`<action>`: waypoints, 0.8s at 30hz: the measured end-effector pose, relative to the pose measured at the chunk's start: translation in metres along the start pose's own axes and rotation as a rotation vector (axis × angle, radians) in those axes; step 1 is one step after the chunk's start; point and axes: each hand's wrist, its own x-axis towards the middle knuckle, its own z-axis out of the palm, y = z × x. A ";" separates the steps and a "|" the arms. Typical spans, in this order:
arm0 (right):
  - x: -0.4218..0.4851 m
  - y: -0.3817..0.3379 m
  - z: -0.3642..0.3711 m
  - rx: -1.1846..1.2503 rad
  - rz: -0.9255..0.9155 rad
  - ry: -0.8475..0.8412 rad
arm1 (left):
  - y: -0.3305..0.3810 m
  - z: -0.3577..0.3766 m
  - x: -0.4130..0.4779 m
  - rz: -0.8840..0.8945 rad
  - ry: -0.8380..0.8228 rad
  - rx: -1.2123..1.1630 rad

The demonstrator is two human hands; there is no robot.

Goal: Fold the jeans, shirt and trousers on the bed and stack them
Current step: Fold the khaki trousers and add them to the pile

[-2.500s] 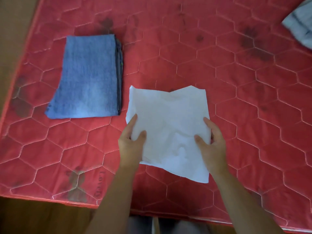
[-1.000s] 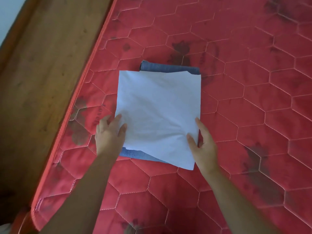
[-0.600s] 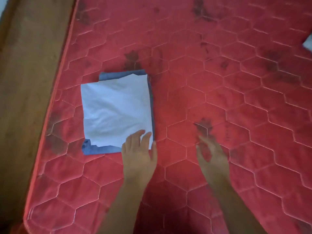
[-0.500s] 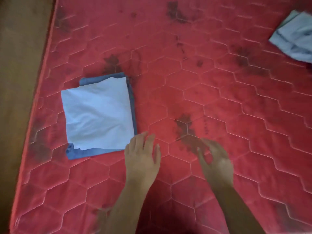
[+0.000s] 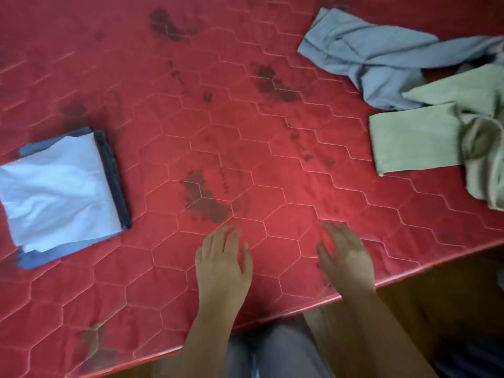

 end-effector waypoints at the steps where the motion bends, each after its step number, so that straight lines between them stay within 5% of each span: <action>1: -0.001 0.007 -0.003 0.006 0.021 0.010 | 0.001 0.002 -0.002 0.008 0.011 0.000; 13: -0.014 0.070 -0.042 0.140 0.176 0.239 | 0.084 0.036 0.025 0.149 0.009 -0.057; 24: 0.064 0.254 -0.098 0.098 0.275 0.280 | 0.264 0.165 0.076 0.297 -0.123 -0.135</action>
